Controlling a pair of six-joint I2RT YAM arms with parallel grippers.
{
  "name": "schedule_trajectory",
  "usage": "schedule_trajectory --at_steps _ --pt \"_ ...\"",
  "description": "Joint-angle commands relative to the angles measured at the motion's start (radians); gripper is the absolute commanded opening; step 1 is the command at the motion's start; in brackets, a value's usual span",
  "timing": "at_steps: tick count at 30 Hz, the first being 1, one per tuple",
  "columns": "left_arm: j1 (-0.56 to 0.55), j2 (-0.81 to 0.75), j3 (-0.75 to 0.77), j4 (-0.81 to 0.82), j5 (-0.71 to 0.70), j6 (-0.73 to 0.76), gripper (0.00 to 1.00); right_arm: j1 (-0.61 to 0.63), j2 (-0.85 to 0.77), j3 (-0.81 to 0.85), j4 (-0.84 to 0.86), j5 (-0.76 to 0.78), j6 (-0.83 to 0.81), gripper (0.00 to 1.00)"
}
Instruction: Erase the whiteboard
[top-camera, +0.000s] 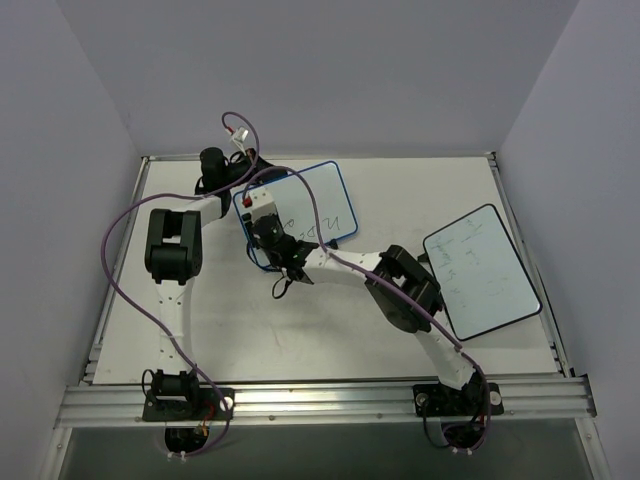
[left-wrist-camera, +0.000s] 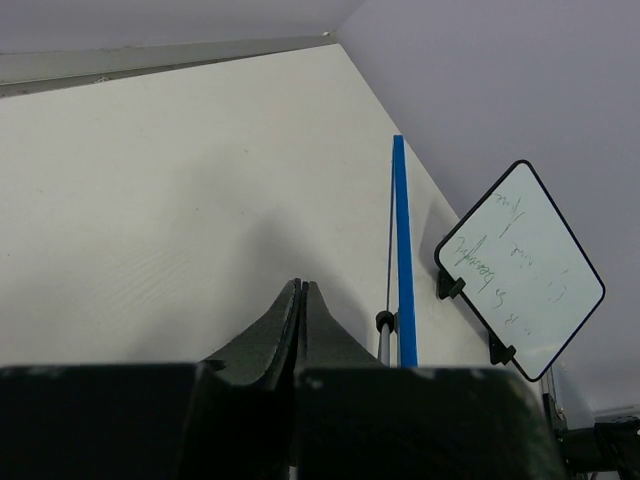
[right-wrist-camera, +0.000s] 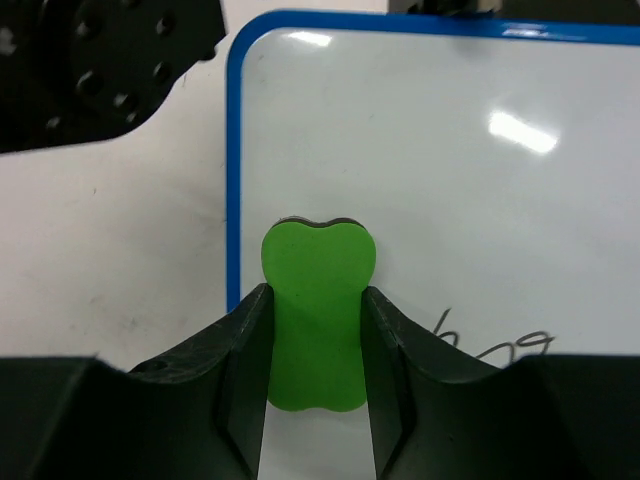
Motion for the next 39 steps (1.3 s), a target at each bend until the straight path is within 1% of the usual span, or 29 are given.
schedule_trajectory --at_steps 1,5,13,18,25,28,33,37,39 --pt "-0.025 -0.061 0.002 -0.008 0.08 0.026 0.02 0.022 0.028 -0.041 0.009 -0.023 0.005 0.04" --pt "-0.025 -0.062 0.001 -0.012 0.078 0.029 0.02 0.026 0.031 -0.063 0.019 -0.002 0.021 0.04" --pt "-0.026 -0.062 -0.001 -0.022 0.078 0.036 0.02 -0.027 -0.006 -0.133 0.051 0.05 0.039 0.04" --pt "-0.026 -0.062 0.002 -0.026 0.076 0.039 0.02 -0.091 -0.052 -0.216 0.081 0.07 0.065 0.04" --pt "-0.026 -0.062 0.002 -0.032 0.078 0.044 0.02 -0.169 -0.105 -0.288 0.1 0.101 0.087 0.04" --pt "-0.026 -0.064 0.004 -0.035 0.078 0.047 0.02 -0.197 -0.113 -0.291 0.095 0.106 0.096 0.04" --pt "-0.026 -0.065 0.004 -0.042 0.078 0.053 0.02 -0.208 -0.093 -0.262 0.078 0.096 0.096 0.04" --pt "-0.028 -0.067 0.004 -0.043 0.076 0.055 0.02 -0.186 -0.069 -0.215 0.066 0.07 0.077 0.03" --pt "-0.028 -0.067 0.005 -0.046 0.076 0.055 0.02 -0.156 -0.053 -0.192 0.063 0.069 0.065 0.03"
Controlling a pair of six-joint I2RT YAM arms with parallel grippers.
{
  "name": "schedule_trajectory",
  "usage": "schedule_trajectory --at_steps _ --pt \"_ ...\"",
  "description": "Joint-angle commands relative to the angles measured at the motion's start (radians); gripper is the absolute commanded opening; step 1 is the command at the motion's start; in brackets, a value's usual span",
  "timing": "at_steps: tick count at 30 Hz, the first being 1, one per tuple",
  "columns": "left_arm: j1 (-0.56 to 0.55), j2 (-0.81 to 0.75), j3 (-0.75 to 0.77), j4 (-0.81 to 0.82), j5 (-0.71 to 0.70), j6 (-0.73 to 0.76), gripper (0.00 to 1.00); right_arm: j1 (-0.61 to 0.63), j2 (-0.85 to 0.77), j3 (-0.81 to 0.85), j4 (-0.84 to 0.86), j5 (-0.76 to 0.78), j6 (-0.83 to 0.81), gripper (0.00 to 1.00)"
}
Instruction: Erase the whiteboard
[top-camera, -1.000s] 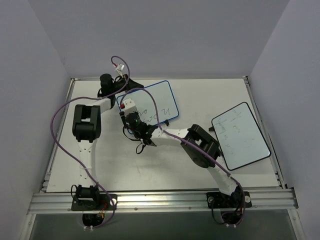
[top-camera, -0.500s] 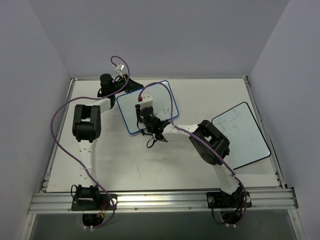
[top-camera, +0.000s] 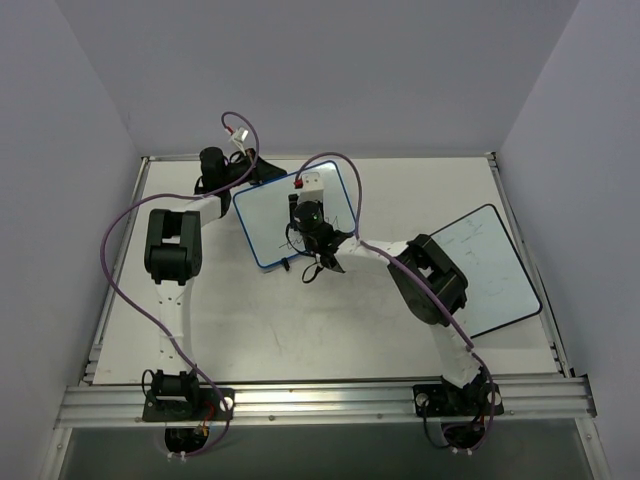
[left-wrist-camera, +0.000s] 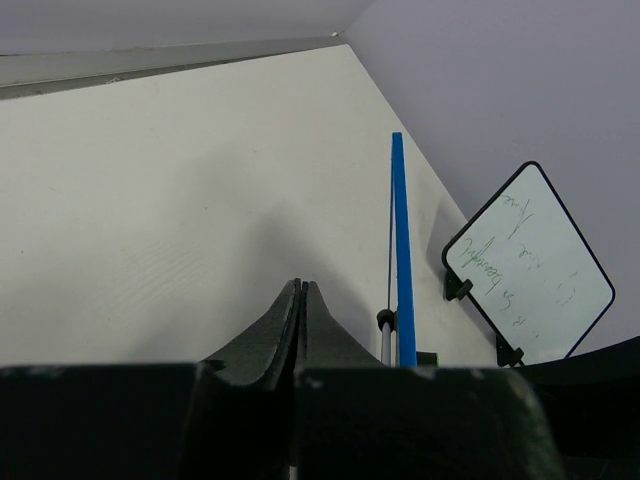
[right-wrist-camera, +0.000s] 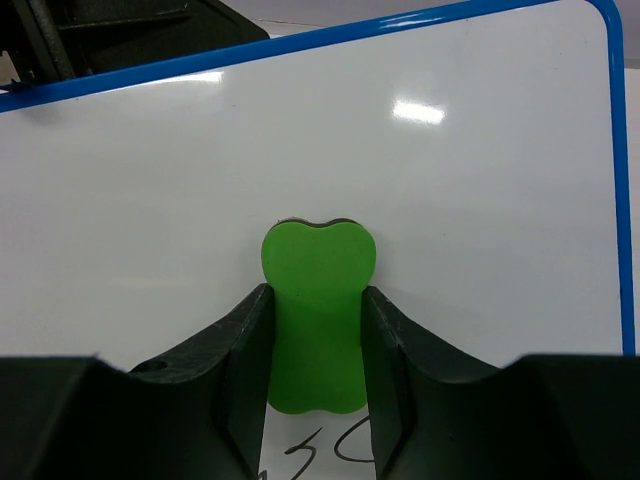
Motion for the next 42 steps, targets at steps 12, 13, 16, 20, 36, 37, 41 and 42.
schedule_trajectory --at_steps 12,13,16,20,36,37,41,42 --pt "-0.032 -0.069 0.004 -0.038 0.083 0.047 0.02 0.172 0.15 0.133 -0.071 -0.005 -0.031 0.04" --pt "-0.034 -0.069 0.004 -0.038 0.082 0.047 0.02 0.175 0.151 0.131 -0.069 -0.007 -0.02 0.04" --pt "-0.034 -0.072 0.002 -0.044 0.08 0.054 0.02 0.175 0.148 0.12 -0.066 -0.006 -0.014 0.04" --pt "-0.034 -0.07 0.004 -0.047 0.08 0.055 0.02 0.162 0.122 0.076 -0.057 0.007 -0.014 0.04" --pt "-0.037 -0.076 0.01 -0.093 0.076 0.093 0.02 0.013 -0.007 -0.131 0.007 0.03 -0.003 0.04" --pt "-0.037 -0.078 0.01 -0.098 0.074 0.095 0.02 0.004 -0.01 -0.139 0.01 0.031 -0.003 0.04" --pt "-0.037 -0.076 0.013 -0.103 0.074 0.098 0.02 0.004 -0.01 -0.159 0.023 0.044 -0.006 0.04" --pt "-0.035 -0.076 0.015 -0.104 0.076 0.097 0.02 0.005 -0.007 -0.16 0.027 0.05 -0.005 0.04"
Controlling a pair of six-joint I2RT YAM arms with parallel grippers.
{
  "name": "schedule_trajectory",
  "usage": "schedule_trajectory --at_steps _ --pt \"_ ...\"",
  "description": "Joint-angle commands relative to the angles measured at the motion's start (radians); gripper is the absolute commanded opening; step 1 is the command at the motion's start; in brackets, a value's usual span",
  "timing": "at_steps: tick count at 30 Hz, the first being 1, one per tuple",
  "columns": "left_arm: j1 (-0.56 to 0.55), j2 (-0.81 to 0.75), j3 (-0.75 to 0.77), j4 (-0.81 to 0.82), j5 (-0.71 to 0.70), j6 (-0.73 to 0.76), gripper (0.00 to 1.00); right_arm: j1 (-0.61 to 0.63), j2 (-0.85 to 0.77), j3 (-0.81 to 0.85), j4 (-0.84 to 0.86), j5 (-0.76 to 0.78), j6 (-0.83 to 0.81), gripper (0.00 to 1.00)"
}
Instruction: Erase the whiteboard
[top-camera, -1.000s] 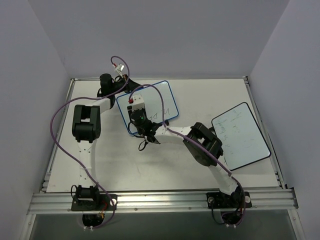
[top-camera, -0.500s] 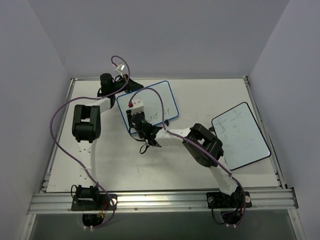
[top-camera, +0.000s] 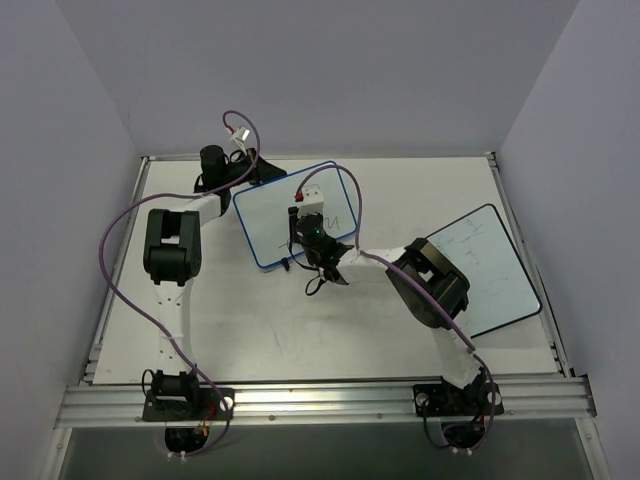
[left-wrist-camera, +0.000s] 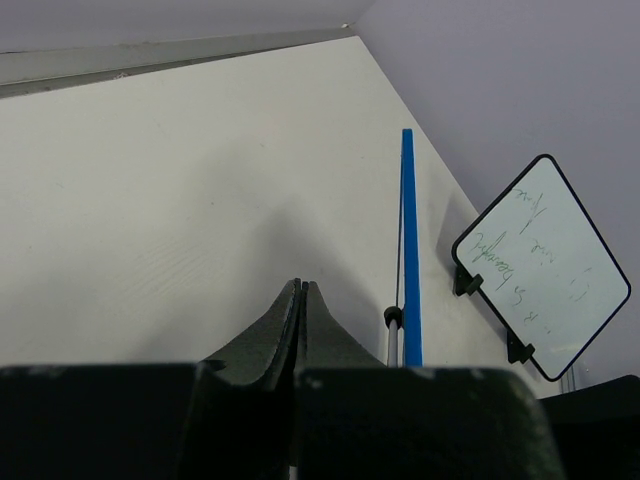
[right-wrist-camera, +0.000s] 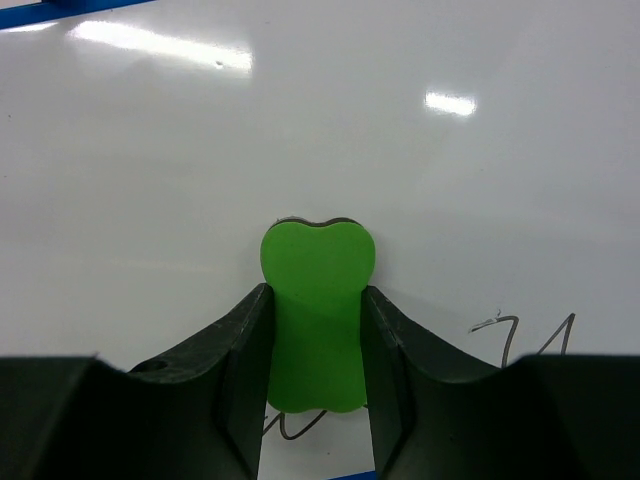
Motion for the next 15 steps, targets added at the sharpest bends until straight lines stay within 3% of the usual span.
schedule_trajectory --at_steps 1,15 --pt "-0.033 -0.055 0.016 -0.037 0.086 0.037 0.02 -0.013 0.022 -0.037 -0.073 0.074 -0.009 0.04" --pt "-0.033 -0.062 0.019 -0.06 0.086 0.057 0.02 0.144 0.082 -0.045 0.03 0.098 -0.014 0.04"
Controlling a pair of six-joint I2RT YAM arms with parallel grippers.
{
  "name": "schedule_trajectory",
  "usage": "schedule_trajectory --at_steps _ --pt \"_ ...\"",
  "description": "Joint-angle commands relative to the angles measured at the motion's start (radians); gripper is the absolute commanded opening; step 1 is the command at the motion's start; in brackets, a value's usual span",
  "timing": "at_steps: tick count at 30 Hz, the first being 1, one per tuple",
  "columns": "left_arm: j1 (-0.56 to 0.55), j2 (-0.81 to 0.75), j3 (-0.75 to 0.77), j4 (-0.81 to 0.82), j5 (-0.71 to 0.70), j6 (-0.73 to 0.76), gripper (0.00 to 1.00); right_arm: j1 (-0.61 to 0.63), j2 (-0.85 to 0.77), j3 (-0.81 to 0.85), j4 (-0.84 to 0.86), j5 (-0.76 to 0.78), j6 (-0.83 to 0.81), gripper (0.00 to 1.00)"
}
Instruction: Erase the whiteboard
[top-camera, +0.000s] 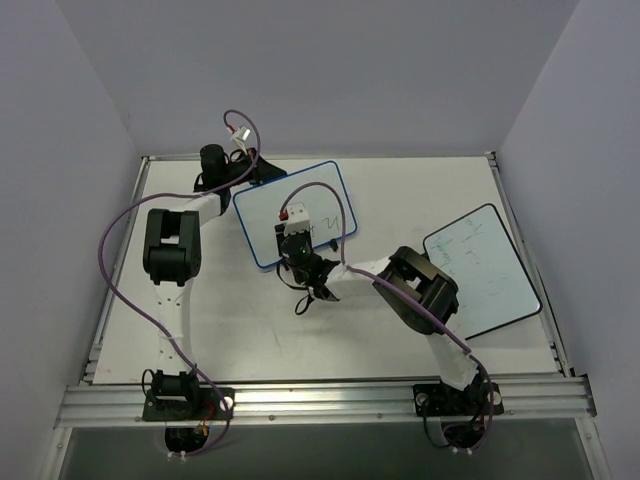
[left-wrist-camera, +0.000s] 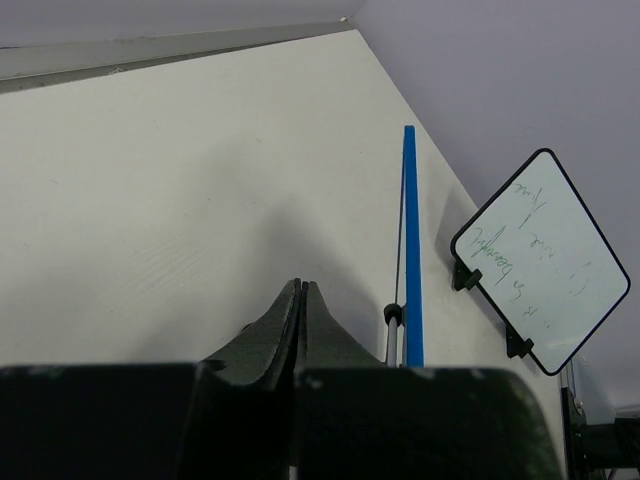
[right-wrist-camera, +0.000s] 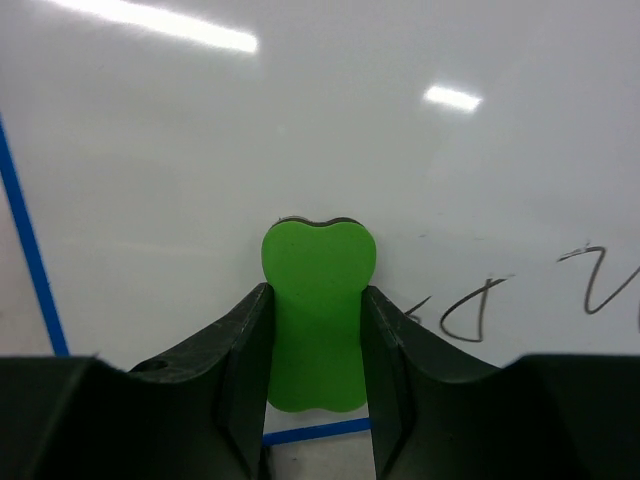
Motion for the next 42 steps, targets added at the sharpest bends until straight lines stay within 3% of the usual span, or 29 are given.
schedule_trajectory --at_steps 1,15,42 --pt "-0.032 -0.057 0.018 -0.041 0.078 0.048 0.02 0.038 0.059 -0.009 -0.024 -0.007 0.001 0.04" --pt "-0.032 -0.059 0.023 -0.061 0.076 0.065 0.02 0.048 0.091 0.011 -0.032 0.042 -0.003 0.04" --pt "-0.029 -0.059 0.035 -0.108 0.073 0.098 0.02 -0.12 -0.001 -0.126 -0.06 0.169 0.044 0.03"
